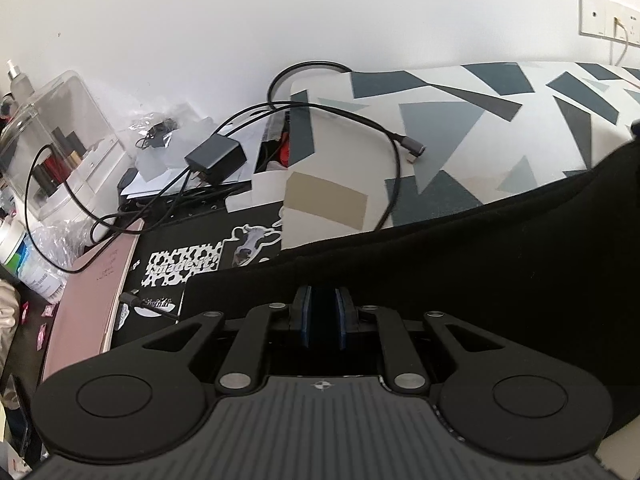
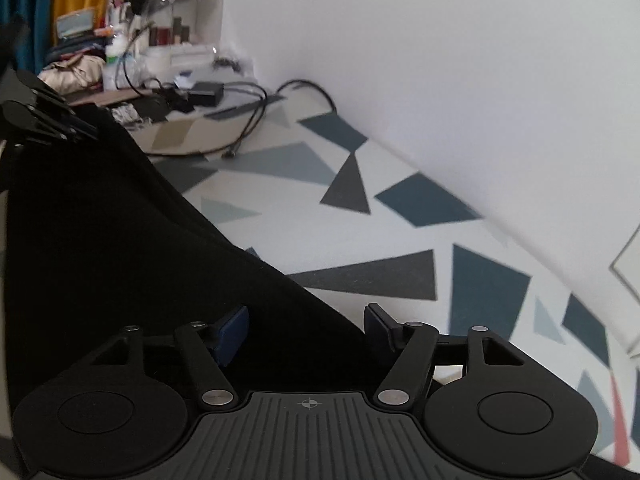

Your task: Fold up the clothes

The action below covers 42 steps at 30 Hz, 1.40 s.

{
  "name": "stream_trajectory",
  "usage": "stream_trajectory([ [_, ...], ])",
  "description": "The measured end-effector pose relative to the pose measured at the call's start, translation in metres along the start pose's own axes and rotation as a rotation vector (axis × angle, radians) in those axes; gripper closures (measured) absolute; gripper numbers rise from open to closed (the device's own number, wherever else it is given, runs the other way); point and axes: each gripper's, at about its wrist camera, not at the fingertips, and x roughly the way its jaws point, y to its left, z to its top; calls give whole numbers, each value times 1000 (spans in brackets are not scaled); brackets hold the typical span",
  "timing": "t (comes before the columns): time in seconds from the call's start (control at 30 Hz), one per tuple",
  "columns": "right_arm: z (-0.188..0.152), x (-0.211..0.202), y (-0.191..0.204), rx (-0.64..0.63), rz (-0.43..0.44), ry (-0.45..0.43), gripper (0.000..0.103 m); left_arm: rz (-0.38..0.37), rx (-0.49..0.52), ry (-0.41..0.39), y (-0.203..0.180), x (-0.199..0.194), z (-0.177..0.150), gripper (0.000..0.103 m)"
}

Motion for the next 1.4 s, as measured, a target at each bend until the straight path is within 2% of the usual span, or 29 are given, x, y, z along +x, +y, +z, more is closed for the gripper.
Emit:
stream_trajectory([
  [0.03,1,8,-1,20,5,15,73,34,-21,-8,2,-1,-1,89],
  [0.1,4,16,-4,95,-20,13,73,119,-68,-26,8,-2,-2,88],
  [0.13,5,17,-5,130,-39,8,72,135,-123,-27,16,-2,-2,88],
  [0.17,4,18,-5,152,-57,7,71,144,-187,-26,25,-3,-3,86],
  [0.23,3,15,-5,198,-90,-4,57,130,-245,-20,37,-7,-3,80],
  [0.27,1,7,-7,224,-98,-24,46,120,-259,-19,42,-11,-3,68],
  [0.3,-1,0,-9,249,-106,-44,39,118,-275,-19,46,-16,-4,58],
  [0.33,-3,-9,-11,275,-111,-61,38,118,-292,-19,49,-22,-4,37],
  [0.37,-5,-21,-16,300,-111,-75,37,107,-320,-20,53,-29,-6,31],
  [0.47,-18,-60,-19,309,-104,-87,37,-6,-449,-13,67,-52,-15,31],
  [0.57,-41,-100,-4,230,-104,-79,38,-135,-597,4,76,-70,-31,31],
  [0.7,-86,-140,23,164,-110,2,41,-308,-776,53,83,-72,-58,31],
  [0.73,-96,-146,28,164,-114,23,42,-326,-806,66,84,-70,-64,31],
  [0.83,-127,-156,46,159,-129,95,43,-345,-868,104,82,-58,-77,31],
  [0.9,-141,-160,57,148,-151,112,43,-353,-893,119,80,-50,-82,29],
  [1.03,-148,-157,74,124,-217,114,42,-331,-907,144,74,-36,-79,26],
  [1.07,-147,-156,78,112,-230,114,44,-323,-918,141,74,-34,-79,30],
  [1.1,-147,-156,81,98,-247,117,65,-308,-936,140,76,-32,-80,39],
  [1.13,-146,-156,83,85,-271,119,84,-291,-955,139,78,-30,-82,69],
  [1.17,-145,-160,81,86,-290,107,94,-273,-974,138,80,-28,-83,71],
  [1.23,-141,-177,75,125,-300,46,96,-290,-1006,130,86,-29,-85,73],
  [1.3,-136,-198,73,147,-317,-15,96,-289,-993,110,88,-34,-84,74],
  [1.4,-136,-210,79,113,-298,4,96,-296,-1008,74,91,-41,-85,74],
])
